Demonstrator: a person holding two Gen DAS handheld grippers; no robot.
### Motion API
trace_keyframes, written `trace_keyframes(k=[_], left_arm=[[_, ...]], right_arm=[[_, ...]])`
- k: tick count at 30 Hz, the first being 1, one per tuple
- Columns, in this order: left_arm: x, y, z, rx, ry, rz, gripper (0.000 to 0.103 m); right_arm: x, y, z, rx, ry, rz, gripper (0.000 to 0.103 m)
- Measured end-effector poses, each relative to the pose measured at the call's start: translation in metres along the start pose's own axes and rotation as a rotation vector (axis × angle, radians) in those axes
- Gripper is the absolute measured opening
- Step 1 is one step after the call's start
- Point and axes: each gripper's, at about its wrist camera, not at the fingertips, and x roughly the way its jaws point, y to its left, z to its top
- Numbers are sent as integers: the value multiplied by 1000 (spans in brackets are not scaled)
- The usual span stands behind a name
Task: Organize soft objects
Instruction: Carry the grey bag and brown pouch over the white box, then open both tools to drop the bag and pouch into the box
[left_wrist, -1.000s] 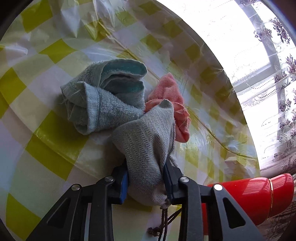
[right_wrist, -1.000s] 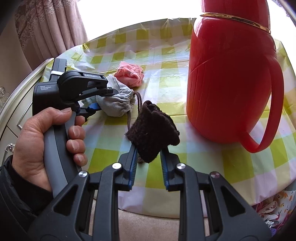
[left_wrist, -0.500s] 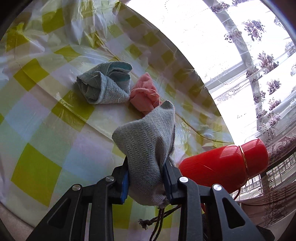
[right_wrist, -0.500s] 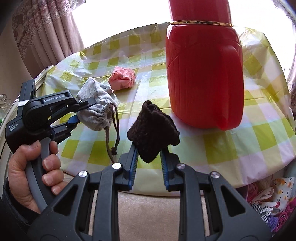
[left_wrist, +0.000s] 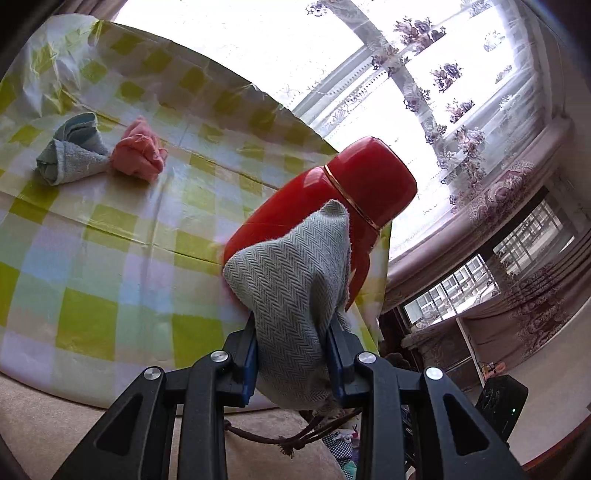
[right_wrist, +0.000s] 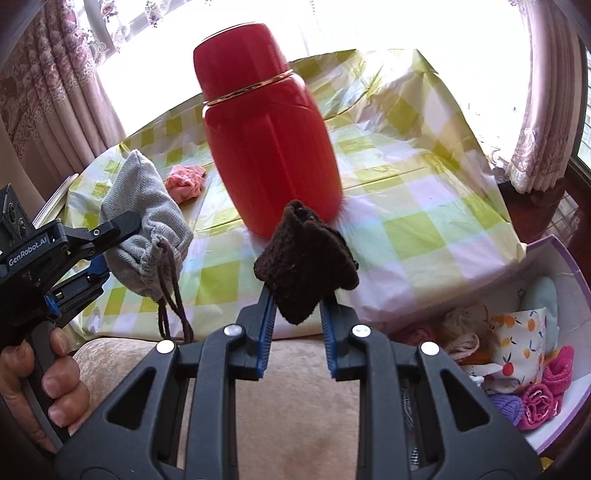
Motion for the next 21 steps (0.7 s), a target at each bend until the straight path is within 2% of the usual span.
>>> trace_keyframes(k=[12, 17, 21], left_arm=[[75, -159, -43, 515, 156, -135, 32], [110, -222, -68, 747, 195, -175, 33], [133, -255, -88, 873, 222, -201, 34]], right_arm=[[-54, -152, -26, 279, 15, -213, 27], [-67, -187, -38, 348, 22, -256, 27], [-71, -203, -45, 383, 32, -266, 27]])
